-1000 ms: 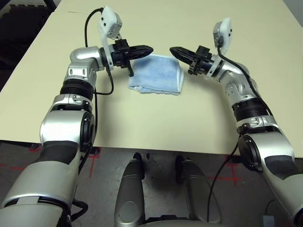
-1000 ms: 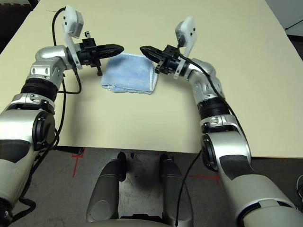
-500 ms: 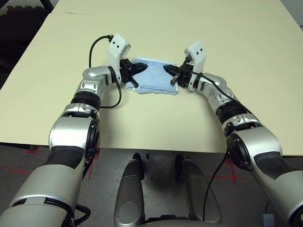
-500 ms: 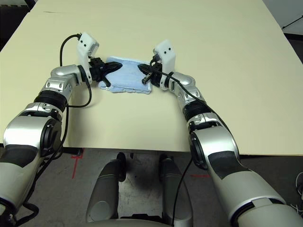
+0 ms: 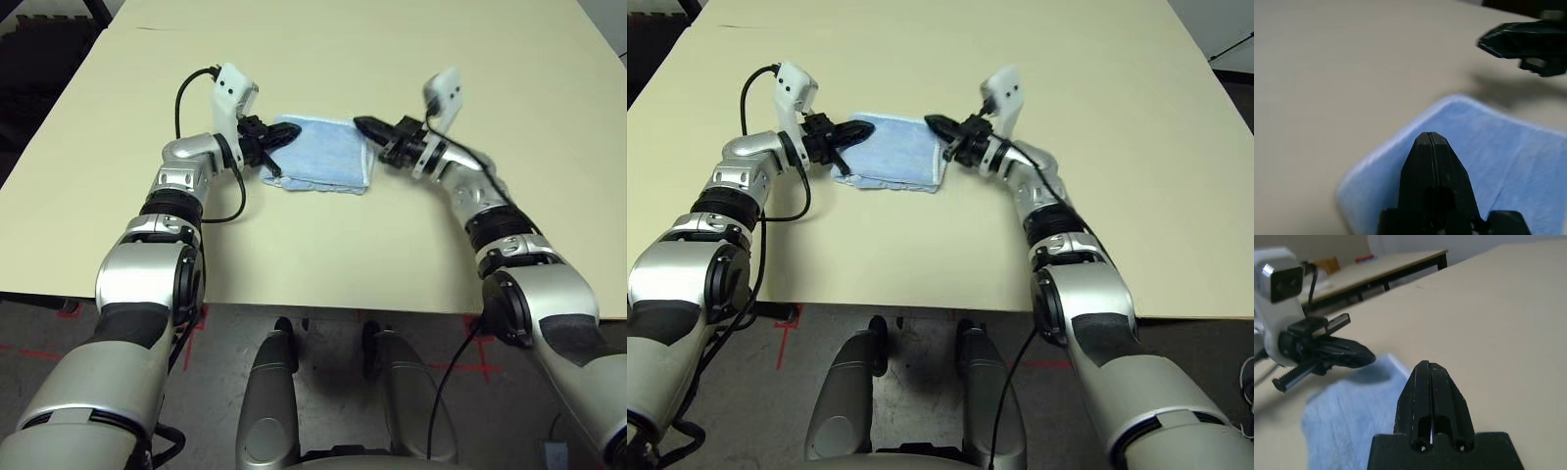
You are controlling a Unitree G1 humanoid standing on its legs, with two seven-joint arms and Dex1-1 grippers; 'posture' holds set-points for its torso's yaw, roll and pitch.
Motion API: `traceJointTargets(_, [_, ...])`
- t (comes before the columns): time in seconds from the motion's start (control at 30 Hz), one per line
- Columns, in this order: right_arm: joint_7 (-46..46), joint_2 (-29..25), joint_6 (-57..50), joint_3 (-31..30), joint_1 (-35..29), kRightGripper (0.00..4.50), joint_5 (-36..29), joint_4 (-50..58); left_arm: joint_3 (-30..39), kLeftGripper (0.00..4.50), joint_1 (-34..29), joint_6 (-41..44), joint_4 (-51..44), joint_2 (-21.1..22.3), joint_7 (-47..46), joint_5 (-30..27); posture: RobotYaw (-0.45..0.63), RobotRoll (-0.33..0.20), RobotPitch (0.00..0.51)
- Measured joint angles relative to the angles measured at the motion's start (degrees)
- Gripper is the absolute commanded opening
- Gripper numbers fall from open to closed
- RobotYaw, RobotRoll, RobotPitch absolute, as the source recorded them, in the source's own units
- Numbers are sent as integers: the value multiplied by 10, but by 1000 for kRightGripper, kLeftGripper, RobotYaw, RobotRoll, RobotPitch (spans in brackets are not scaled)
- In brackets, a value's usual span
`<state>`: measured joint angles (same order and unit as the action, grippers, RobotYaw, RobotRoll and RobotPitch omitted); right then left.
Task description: Fold the towel and set it aside.
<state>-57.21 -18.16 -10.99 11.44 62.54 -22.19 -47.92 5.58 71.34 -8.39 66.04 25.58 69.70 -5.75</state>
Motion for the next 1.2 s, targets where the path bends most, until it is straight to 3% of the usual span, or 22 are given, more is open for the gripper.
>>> traceJointTargets(0.23, [-11,-93,-313,15,-70,2960,-88,143,-1,3261,-53,-30,-65,37,99,-20,-28,0,287])
traceJointTargets(0.37, [-12,-131,-404,16,-80,4425,-105,153,-1,4500,-73,-30,-79,63,151,-27,-26,0,285])
traceJointTargets(0.7, [30,-122,-522,14,-75,4477,-122,162,-2,4500,-93,-32,-135,85,209,-45,-3,0,280])
traceJointTargets(1.2, [204,-47,-707,132,-25,4477,-173,115,-11,4500,-115,-3,-192,91,220,-72,26,0,286])
